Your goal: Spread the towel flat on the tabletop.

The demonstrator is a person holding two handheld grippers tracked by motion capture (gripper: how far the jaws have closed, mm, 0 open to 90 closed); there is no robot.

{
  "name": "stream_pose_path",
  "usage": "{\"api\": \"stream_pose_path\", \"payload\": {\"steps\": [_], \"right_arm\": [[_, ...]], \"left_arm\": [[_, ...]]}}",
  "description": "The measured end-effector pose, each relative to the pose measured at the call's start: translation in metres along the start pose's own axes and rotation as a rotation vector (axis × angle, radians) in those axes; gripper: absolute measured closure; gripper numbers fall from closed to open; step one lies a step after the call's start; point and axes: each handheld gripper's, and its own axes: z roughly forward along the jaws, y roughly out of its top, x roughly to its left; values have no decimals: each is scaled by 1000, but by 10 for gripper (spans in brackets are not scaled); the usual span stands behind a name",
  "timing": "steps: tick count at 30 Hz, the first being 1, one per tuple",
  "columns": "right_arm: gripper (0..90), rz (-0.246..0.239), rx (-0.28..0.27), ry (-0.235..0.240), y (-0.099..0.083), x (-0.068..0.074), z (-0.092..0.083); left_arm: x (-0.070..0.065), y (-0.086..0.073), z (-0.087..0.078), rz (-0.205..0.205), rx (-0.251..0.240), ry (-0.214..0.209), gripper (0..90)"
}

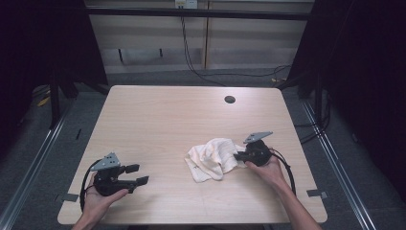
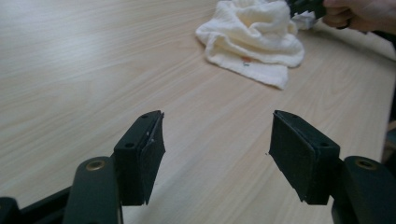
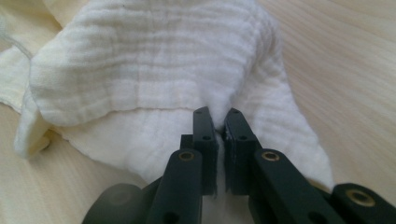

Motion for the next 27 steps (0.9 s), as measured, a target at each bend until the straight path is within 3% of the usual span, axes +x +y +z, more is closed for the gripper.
{"api": "stream_pose_path", "payload": {"steps": [3, 5, 12, 14, 16, 22, 27], "right_arm": [[855, 0, -5, 25, 1, 5, 2], [858, -26, -5, 35, 3, 12, 4], [859, -30, -7, 75, 9, 27, 7], [859, -36, -15, 94, 12, 31, 9], [859, -53, -18, 110, 17, 37, 11], [860, -73, -30, 124, 30, 53, 16], [860, -75, -32, 137, 33, 59, 19]], "left_arm": [[-3, 2, 1, 11, 2, -6, 349], [-5, 6, 3, 33, 8, -9, 352], [-6, 14, 5, 39, 2, -13, 397], [-9, 20, 4, 81, 2, -9, 459], [-12, 26, 6, 96, 2, -12, 475], [-24, 40, 21, 154, 39, -37, 501], [-33, 54, 42, 158, 30, -80, 467]]}}
